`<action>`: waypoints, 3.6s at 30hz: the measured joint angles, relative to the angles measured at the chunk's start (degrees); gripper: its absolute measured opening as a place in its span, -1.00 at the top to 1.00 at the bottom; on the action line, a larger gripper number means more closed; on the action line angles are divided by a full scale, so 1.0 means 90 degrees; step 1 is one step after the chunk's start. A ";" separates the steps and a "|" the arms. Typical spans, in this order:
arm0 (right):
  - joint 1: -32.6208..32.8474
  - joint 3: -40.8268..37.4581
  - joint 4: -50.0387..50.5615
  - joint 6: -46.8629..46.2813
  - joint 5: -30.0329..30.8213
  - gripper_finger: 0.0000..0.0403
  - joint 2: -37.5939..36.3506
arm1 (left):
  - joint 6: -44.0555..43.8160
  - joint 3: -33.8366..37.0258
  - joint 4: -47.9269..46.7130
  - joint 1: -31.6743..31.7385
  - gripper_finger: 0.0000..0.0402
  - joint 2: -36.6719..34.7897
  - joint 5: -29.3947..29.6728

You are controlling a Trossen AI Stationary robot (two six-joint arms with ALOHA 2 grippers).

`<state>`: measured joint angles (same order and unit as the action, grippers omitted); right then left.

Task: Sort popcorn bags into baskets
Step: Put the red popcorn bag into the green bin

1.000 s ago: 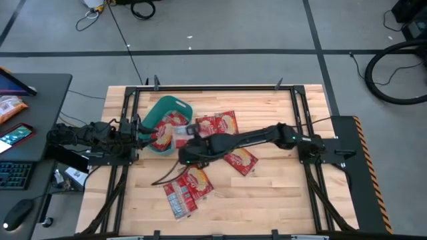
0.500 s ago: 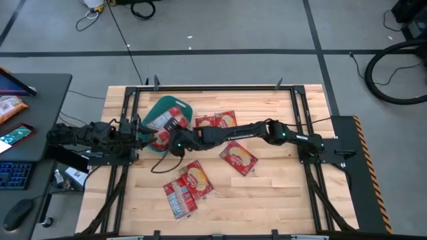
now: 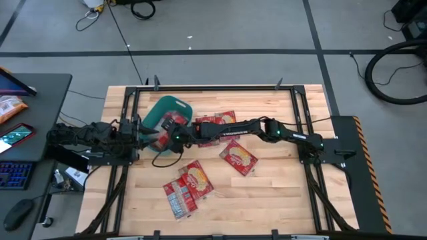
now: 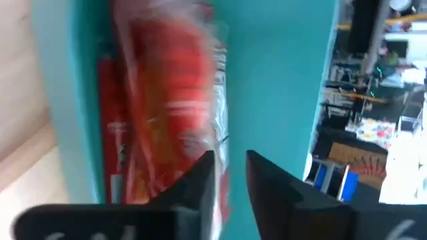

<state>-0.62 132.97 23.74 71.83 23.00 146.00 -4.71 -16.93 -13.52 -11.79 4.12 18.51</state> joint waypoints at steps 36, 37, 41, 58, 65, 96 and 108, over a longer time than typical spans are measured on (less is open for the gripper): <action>0.0949 0.0000 0.4212 -0.6975 0.1487 0.25 -0.1273 | -0.0068 0.0000 -0.0007 -0.0001 0.25 0.0000 0.0040; 0.1018 0.0000 0.4235 -0.6994 0.1514 0.27 -0.1368 | -0.0068 0.0000 -0.0007 0.0000 0.25 0.0000 0.0040; 0.1231 0.0000 0.4441 -0.7249 0.1799 0.34 -0.1741 | -0.0070 0.0000 -0.0010 -0.0002 0.25 0.0000 0.0041; 0.1965 -0.0221 0.6077 -0.9644 0.2279 0.41 -0.2191 | -0.0073 -0.0002 -0.0006 -0.0001 0.25 0.0000 0.0042; 0.2239 -0.1028 0.6036 -1.0335 0.2431 0.41 -0.2235 | -0.0075 -0.0005 0.0000 0.0000 0.25 -0.0002 0.0045; 0.1777 -0.7689 0.1039 -1.1186 0.1998 0.54 -0.7649 | -0.0103 -0.0005 0.0021 -0.0002 0.25 0.0000 0.0112; 0.1336 -0.9169 -0.0366 -1.1555 0.0641 0.54 -0.8084 | -0.0070 -0.0005 0.0022 -0.0002 0.25 0.0000 0.0261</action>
<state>11.40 50.44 20.45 -32.17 28.77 73.24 -5.34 -16.97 -13.32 -11.81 4.12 20.86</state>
